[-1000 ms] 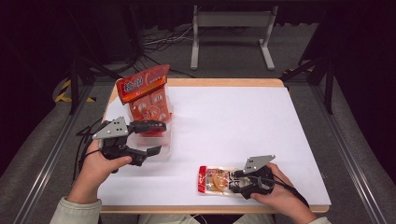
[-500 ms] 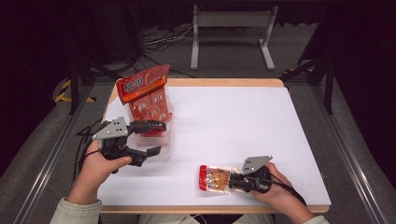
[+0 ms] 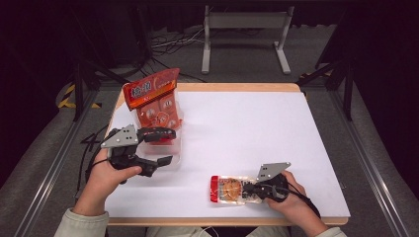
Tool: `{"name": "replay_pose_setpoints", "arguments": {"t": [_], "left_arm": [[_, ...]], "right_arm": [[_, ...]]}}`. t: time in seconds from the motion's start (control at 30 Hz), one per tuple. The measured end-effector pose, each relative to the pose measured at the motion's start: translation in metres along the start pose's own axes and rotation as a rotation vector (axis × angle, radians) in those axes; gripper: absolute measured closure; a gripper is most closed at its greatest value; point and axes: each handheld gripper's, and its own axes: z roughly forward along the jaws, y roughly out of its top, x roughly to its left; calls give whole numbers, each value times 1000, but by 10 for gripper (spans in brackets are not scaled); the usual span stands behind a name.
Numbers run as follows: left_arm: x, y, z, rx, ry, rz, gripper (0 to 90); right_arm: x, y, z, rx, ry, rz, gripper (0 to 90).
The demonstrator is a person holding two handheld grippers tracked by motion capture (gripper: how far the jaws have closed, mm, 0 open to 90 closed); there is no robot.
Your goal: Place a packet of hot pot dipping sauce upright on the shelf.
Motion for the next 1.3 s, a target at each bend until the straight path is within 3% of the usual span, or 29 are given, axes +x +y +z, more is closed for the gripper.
{"name": "replay_pose_setpoints", "arguments": {"t": [0.13, 0.37, 0.57, 0.77, 0.87, 0.97, 1.1, 1.13, 1.17, 1.3], "left_arm": [[0, 0, 0, 0, 0, 0, 157], [-1, 0, 2, 3, -4, 1, 156], [-4, -2, 19, 43, -33, 9, 156], [-7, -2, 26, 60, -49, 10, 156], [-7, -2, 26, 60, -49, 10, 156], [-7, -3, 25, 54, -46, 11, 156], [-5, -4, 23, 54, -40, 5, 156], [-5, -4, 23, 53, -40, 7, 156], [-5, -4, 23, 53, -40, 7, 156], [-5, -3, 23, 50, -41, 10, 156]], "right_arm": [[1, 0, -2, -4, -26, -11, 900], [-5, 4, -9, -69, -61, -15, 900], [0, 12, -17, -121, -94, -56, 900], [-2, 13, -17, -132, -103, -62, 900], [-13, 10, -14, -146, -107, -24, 900], [-25, 4, -14, -156, -99, 47, 900], [-24, -4, -22, -155, -107, 161, 900], [-22, -6, -23, -150, -117, 187, 827], [-22, -6, -23, -150, -117, 187, 827], [-17, -13, -23, -115, -175, 274, 651]]}}
